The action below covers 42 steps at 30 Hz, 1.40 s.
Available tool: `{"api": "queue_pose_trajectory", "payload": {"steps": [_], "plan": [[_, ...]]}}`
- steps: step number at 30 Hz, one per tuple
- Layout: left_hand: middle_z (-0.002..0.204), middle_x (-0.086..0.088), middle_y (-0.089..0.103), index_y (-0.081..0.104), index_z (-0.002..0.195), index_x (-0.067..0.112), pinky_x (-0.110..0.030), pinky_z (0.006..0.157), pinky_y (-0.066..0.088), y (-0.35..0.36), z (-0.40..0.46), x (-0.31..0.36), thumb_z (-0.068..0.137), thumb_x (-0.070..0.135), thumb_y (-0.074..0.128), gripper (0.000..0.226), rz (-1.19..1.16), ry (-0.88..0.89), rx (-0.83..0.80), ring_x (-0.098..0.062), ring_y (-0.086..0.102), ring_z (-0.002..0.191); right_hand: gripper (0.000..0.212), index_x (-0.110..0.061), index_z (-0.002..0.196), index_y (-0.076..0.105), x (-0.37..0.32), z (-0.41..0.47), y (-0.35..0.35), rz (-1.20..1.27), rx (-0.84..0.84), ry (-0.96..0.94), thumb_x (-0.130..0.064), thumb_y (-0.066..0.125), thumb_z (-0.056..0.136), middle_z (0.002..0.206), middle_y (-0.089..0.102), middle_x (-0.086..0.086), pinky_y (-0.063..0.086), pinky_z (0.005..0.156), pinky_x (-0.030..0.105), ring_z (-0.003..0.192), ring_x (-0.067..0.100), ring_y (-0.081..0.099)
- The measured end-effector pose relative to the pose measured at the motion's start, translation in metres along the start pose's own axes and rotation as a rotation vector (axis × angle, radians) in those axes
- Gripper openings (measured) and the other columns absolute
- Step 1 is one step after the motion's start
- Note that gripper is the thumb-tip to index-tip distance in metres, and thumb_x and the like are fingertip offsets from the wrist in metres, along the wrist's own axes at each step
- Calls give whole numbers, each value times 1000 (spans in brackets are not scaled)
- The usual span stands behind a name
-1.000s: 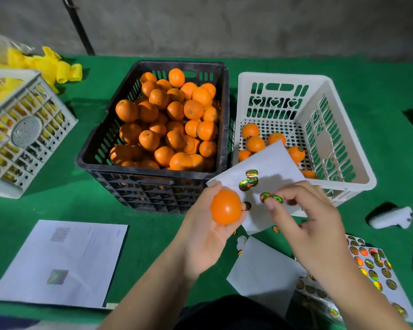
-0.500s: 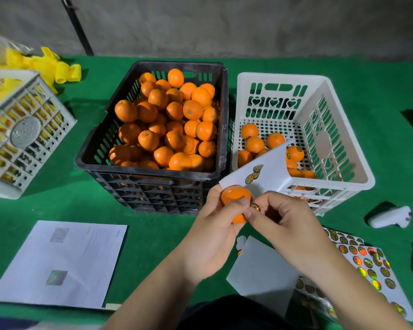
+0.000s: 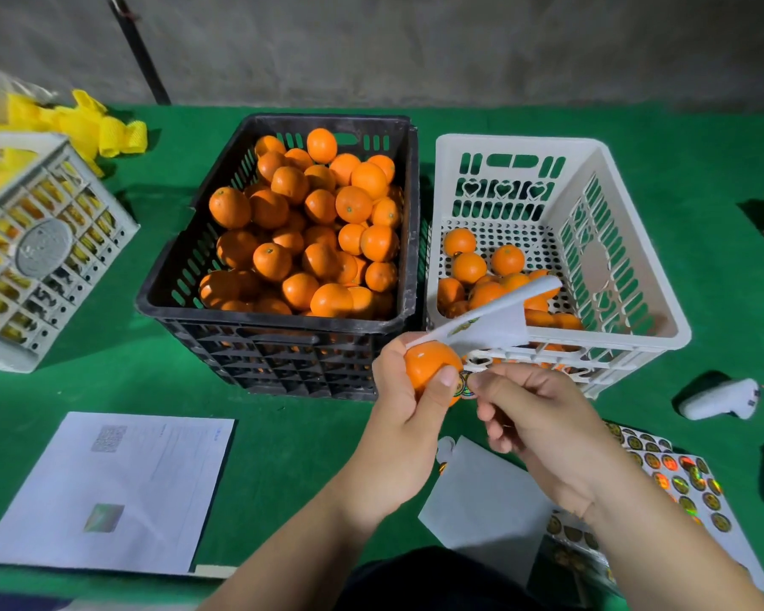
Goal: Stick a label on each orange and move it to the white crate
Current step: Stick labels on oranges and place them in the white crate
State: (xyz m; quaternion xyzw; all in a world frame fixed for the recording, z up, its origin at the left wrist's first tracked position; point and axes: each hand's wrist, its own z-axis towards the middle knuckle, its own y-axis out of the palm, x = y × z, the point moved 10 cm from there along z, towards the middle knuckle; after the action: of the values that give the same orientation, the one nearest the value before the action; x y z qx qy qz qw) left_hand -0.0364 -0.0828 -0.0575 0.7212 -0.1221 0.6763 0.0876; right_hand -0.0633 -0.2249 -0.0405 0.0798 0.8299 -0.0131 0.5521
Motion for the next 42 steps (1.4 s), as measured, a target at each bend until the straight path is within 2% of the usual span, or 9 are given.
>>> {"api": "queue_pose_trajectory", "payload": {"steps": [7,13,20,22,27,32,35,39,42], "plan": [[148,6,59,45,141,39,-50,115,47,-16,5,-6,98,63,53,50,-312,-65,77,-18,60,136,13,-43,105,67,-33,-9,-43,-6,337,-285,-45,69,92,87,70,-4,47,55,28,64,14,64],[145,-10,63,36,145,23,-42,121,37,17,-5,9,109,56,42,49,-490,-37,-53,-26,52,145,95,-79,134,22,-10,-4,23,-135,85,-308,-88,78,58,112,64,-20,53,97,36,118,4,64],[107,-11,79,53,124,14,-21,91,58,3,0,12,111,31,45,23,-585,-43,77,-36,58,136,110,-69,147,24,-4,4,25,189,-33,-181,-40,94,67,109,74,-18,52,96,28,115,3,69],[132,-17,70,45,138,12,-30,105,53,13,0,8,106,36,57,42,-601,-93,70,-35,53,142,104,-61,152,26,-4,4,28,258,-86,-157,-24,84,73,101,75,-8,44,91,30,102,10,72],[148,-12,61,59,139,38,-30,100,54,21,-4,23,97,35,69,44,-738,49,-22,-28,59,136,92,-63,148,35,-1,-1,36,392,-143,-113,-29,81,76,126,74,-10,45,102,32,122,12,68],[126,-24,72,60,130,18,-34,90,61,14,6,20,59,32,90,79,-723,-30,187,-37,67,112,77,-58,144,45,-7,-1,40,434,-142,-153,-37,80,77,138,69,-6,56,92,20,128,12,65],[137,-14,68,60,141,25,-36,110,50,24,-2,38,99,25,62,43,-773,49,-12,-30,61,131,87,-54,148,41,-10,2,35,418,-59,-229,-38,82,73,125,72,-13,56,91,21,127,12,65],[134,-31,63,57,134,-9,-41,117,38,19,1,30,114,43,31,62,-747,-89,-27,-33,57,136,90,-43,154,31,-15,0,26,409,56,-340,-31,79,78,111,69,-9,55,94,27,121,13,66],[131,-18,72,76,122,13,-45,119,37,15,13,29,114,45,27,60,-806,-228,18,-25,64,131,87,-36,153,33,-20,0,25,456,91,-364,-25,77,79,109,68,-5,54,98,32,115,15,67]]}}
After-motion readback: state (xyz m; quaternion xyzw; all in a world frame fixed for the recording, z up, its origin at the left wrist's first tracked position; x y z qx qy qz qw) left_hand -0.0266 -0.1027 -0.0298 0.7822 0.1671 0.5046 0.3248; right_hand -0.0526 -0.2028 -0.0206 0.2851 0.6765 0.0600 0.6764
